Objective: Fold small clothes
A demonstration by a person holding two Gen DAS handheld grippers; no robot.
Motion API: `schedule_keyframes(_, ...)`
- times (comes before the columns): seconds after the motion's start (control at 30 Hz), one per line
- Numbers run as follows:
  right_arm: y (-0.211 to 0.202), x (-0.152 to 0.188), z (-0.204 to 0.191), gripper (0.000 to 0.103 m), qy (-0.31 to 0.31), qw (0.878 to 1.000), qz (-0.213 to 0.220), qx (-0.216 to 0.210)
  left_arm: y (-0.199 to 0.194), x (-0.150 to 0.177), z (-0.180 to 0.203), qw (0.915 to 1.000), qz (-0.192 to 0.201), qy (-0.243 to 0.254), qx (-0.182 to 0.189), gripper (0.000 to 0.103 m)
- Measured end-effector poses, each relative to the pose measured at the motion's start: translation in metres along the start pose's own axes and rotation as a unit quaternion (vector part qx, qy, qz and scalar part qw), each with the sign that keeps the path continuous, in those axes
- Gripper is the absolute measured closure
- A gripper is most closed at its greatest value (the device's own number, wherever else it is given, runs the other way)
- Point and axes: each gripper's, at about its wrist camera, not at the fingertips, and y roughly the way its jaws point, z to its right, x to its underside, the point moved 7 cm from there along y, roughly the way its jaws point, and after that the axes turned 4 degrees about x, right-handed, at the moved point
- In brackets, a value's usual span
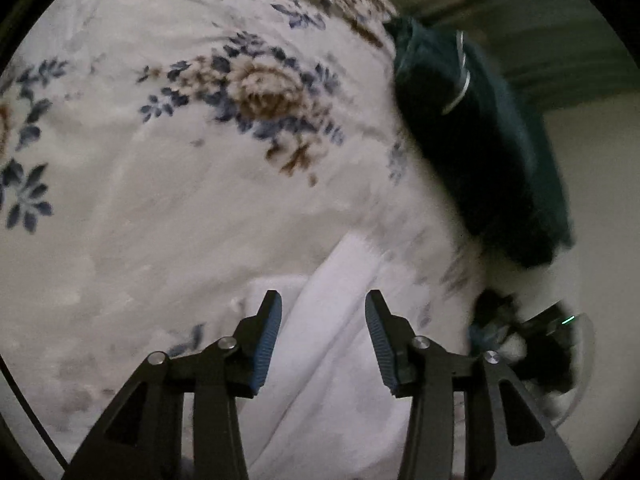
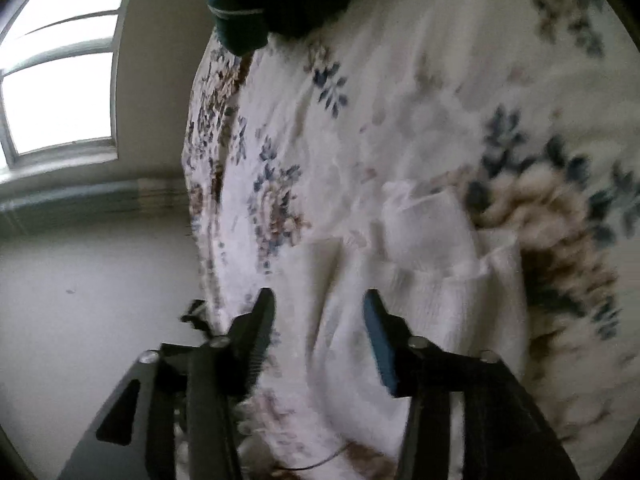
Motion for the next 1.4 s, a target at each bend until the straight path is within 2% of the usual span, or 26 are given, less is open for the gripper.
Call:
schedule_keyframes(0.07, -0.012, 0.0, 0.013, 0.05, -0.034, 0.998, 0.014, 0.043, 0.013, 0.01, 0.006, 0.9986, -0.015, 0.038, -0.035, 0.062)
schedule_keyframes(0.17, -0.015, 0.0, 0.037, 0.05, -0.064, 0.993, 0.023, 0.098, 0.041, 0.017, 0.021, 0.9925, -0.044, 0.092, -0.067, 0.062)
schedule_keyframes(0.4, 0.026, 0.002, 0.098, 0.05, -0.033, 0.991, -0.03, 0.125, 0.111, 0.014, 0.036, 0.9721, -0.119, 0.153, -0.132, 0.064)
schedule_keyframes(0.43, 0.034, 0.002, 0.103, 0.05, -0.028, 0.992, -0.037, 0.12, 0.114, 0.015, 0.039, 0.9687, -0.122, 0.168, -0.136, 0.067)
schedule_keyframes(0.47, 0.043, 0.003, 0.111, 0.05, -0.015, 0.992, -0.05, 0.111, 0.116, 0.016, 0.043, 0.9658, -0.121, 0.183, -0.138, 0.078)
schedule_keyframes(0.5, 0.05, 0.004, 0.115, 0.05, -0.004, 0.993, -0.06, 0.103, 0.115, 0.018, 0.045, 0.964, -0.124, 0.191, -0.138, 0.095)
schedule_keyframes(0.53, 0.056, 0.007, 0.12, 0.05, 0.016, 0.994, -0.07, 0.085, 0.11, 0.018, 0.046, 0.9649, -0.115, 0.193, -0.135, 0.096)
schedule_keyframes(0.57, 0.059, 0.008, 0.122, 0.05, 0.022, 0.994, -0.072, 0.075, 0.103, 0.017, 0.045, 0.9674, -0.103, 0.191, -0.13, 0.097)
schedule_keyframes(0.67, 0.056, 0.011, 0.112, 0.089, -0.002, 0.997, -0.055, 0.061, 0.074, 0.008, 0.033, 0.9793, -0.068, 0.152, -0.115, 0.097)
schedule_keyframes(0.77, 0.041, 0.013, 0.088, 0.09, -0.053, 0.995, -0.026, 0.075, 0.033, 0.0, 0.021, 0.9894, -0.021, 0.104, -0.099, 0.098)
schedule_keyframes(0.87, 0.023, 0.015, 0.045, 0.092, -0.106, 0.992, -0.01, 0.064, -0.001, -0.004, 0.006, 0.9942, 0.018, 0.061, -0.088, 0.098)
schedule_keyframes(0.93, 0.017, 0.011, 0.021, 0.092, -0.135, 0.989, 0.002, 0.066, -0.008, -0.007, -0.008, 0.9953, 0.028, 0.032, -0.087, 0.098)
schedule_keyframes(1.0, 0.024, 0.003, 0.002, 0.093, -0.156, 0.985, 0.001, 0.072, 0.003, -0.01, -0.03, 0.9956, 0.02, -0.002, -0.092, 0.097)
schedule_keyframes(1.1, 0.053, -0.012, 0.004, 0.093, -0.152, 0.982, -0.016, 0.107, 0.027, -0.011, -0.06, 0.9944, -0.006, -0.037, -0.098, 0.093)
schedule_keyframes(1.17, 0.076, -0.017, 0.013, 0.093, -0.15, 0.978, -0.039, 0.139, 0.036, -0.007, -0.066, 0.9942, -0.032, -0.065, -0.08, 0.093)
schedule_keyframes(1.2, 0.084, -0.019, 0.017, 0.091, -0.151, 0.975, -0.053, 0.151, 0.034, -0.004, -0.064, 0.9952, -0.031, -0.069, -0.063, 0.091)
schedule_keyframes(1.27, 0.094, -0.015, 0.019, 0.088, -0.161, 0.97, -0.086, 0.162, 0.019, 0.002, -0.055, 0.9973, -0.017, -0.064, -0.032, 0.081)
schedule_keyframes(1.33, 0.086, -0.011, 0.018, 0.063, -0.17, 0.969, -0.097, 0.152, 0.003, 0.011, -0.048, 0.9977, -0.007, -0.068, 0.001, 0.051)
schedule_keyframes(1.37, 0.078, -0.008, 0.02, 0.04, -0.169, 0.97, -0.103, 0.144, -0.009, 0.018, -0.045, 0.9971, 0.005, -0.075, 0.017, 0.047)
schedule_keyframes(1.4, 0.071, -0.007, 0.023, 0.029, -0.165, 0.971, -0.103, 0.136, -0.022, 0.028, -0.044, 0.9958, 0.021, -0.083, 0.033, 0.044)
